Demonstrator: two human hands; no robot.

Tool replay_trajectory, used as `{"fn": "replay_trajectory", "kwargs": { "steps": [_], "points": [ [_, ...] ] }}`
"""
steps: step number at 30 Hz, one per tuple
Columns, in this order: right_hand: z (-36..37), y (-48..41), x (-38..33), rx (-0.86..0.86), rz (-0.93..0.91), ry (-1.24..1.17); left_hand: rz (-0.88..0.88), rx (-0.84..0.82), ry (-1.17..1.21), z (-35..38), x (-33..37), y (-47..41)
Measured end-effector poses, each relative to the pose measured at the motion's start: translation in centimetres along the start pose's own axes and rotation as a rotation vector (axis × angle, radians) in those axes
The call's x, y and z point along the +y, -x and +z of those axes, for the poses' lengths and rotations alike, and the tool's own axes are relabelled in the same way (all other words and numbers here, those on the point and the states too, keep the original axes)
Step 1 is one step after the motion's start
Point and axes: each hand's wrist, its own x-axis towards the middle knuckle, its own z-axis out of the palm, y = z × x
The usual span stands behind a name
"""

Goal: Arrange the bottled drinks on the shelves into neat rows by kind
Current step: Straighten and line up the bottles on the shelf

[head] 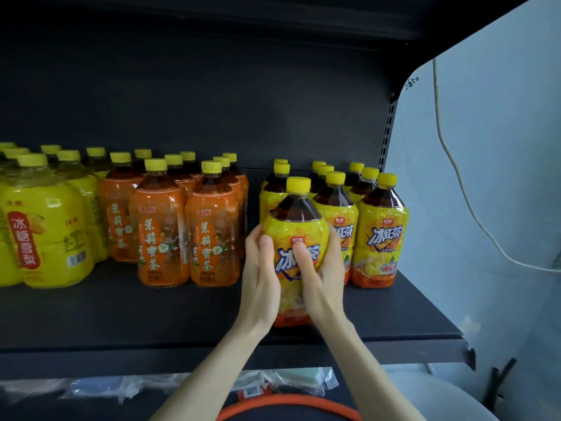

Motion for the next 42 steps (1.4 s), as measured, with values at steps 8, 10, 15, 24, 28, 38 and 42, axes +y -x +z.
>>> {"fn": "replay_trajectory", "kwargs": {
  "steps": [8, 10, 15, 24, 28, 38, 42],
  "points": [
    [-0.9, -0.8, -0.5, -0.177, -0.047, 0.276, 0.087, 0.2, -0.133, -1.9, -3.7, -3.1],
    [-2.5, -1.3, -0.4, -0.011, -0.105, 0.337, 0.082, 0.225, -0.147, -1.8, -3.7, -3.5],
    [-4.2, -5.2, 1.0, 0.061, -0.324, 0.745, 0.084, 0.252, -0.204, -1.7, -4.8, -5.1],
    [-5.1, -6.8, 3.0, -0.054, -0.392, 1.014, 0.127, 0.185, -0.234, -1.9, -6.6, -7.2],
    [-5.1, -6.8, 3.1, -0.041, -0.406, 1.009, 0.136, 0.158, -0.257, -1.8, -7.4, -8.1],
    [-5.1, -7.0, 3.2, -0.029, -0.423, 1.006, 0.132, 0.156, -0.288, -1.8, -8.3, -9.3],
    [-4.9, -7.0, 3.0, -0.045, -0.403, 1.018, 0.118, 0.155, -0.321, -1.8, -8.1, -9.3]
  ]
}}
